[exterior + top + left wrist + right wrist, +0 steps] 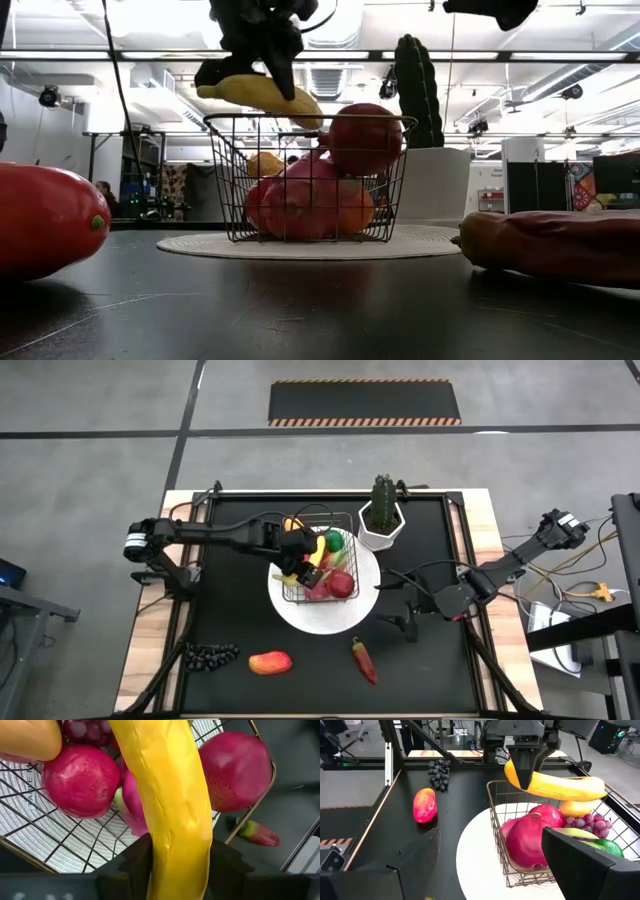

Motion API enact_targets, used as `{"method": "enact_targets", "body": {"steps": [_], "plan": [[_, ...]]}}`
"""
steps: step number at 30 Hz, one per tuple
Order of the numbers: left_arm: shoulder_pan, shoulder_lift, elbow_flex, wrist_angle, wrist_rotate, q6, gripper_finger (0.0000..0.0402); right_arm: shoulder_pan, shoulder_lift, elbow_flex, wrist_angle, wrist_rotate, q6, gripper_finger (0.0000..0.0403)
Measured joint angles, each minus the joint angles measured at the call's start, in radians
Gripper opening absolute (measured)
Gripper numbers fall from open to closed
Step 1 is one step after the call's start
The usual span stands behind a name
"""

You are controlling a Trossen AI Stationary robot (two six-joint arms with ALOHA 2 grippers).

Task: Build produce basket
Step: Put the banana into the gold wire basket, then put the red chili pepper into the gold wire basket

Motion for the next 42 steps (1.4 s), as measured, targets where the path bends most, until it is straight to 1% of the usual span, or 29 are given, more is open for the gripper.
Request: {"method": "enact_targets", "body": {"steps": [6,11,16,22,24,26,29,31,33,36,39,42], "plan": [[0.001,0.0,0.0,0.0,0.0,-0.001,0.0185,0.0,0.0,0.0,-0.022,0.0,0.001,0.0328],[0.004,0.0,0.0,0.003,0.0,0.0,0.0207,0.0,0.0,0.0,-0.022,0.0,0.0,0.0328],[0.004,-0.002,0.007,0.006,0.0,0.013,0.0212,0.0,0.0,0.0,-0.021,0.0,0.0,0.0328],[0.0,-0.017,0.06,0.014,-0.006,0.144,0.0212,0.0,0.0,-0.005,-0.025,0.0,0.0,0.0328],[-0.017,-0.035,0.068,0.042,-0.026,0.205,0.0212,0.0,0.0,-0.006,-0.026,0.001,0.01,0.0328],[-0.049,-0.058,0.061,0.107,-0.065,0.289,0.0212,0.0,0.0,-0.007,-0.027,0.0,0.022,0.0328],[-0.127,-0.091,0.03,0.218,-0.161,0.464,0.0212,0.0,0.008,-0.007,-0.026,0.001,0.027,0.0328],[-0.19,-0.102,-0.003,0.31,-0.237,0.588,0.0212,0.0,0.018,-0.007,-0.026,0.001,0.032,0.0328],[-0.251,-0.105,-0.052,0.431,-0.287,0.718,0.0212,0.0,0.03,-0.007,-0.023,0.001,0.04,0.0328],[-0.337,-0.105,-0.16,0.659,-0.295,0.936,0.0212,0.0,0.054,-0.007,-0.01,0.001,0.043,0.0328],[-0.412,-0.105,-0.302,0.948,-0.259,1.123,0.0212,0.0,0.086,-0.008,0.021,0.001,0.057,0.0328],[-0.46,-0.107,-0.429,1.198,-0.244,1.189,0.0212,0.0,0.128,-0.008,0.05,-0.004,0.1,0.0328]]}}
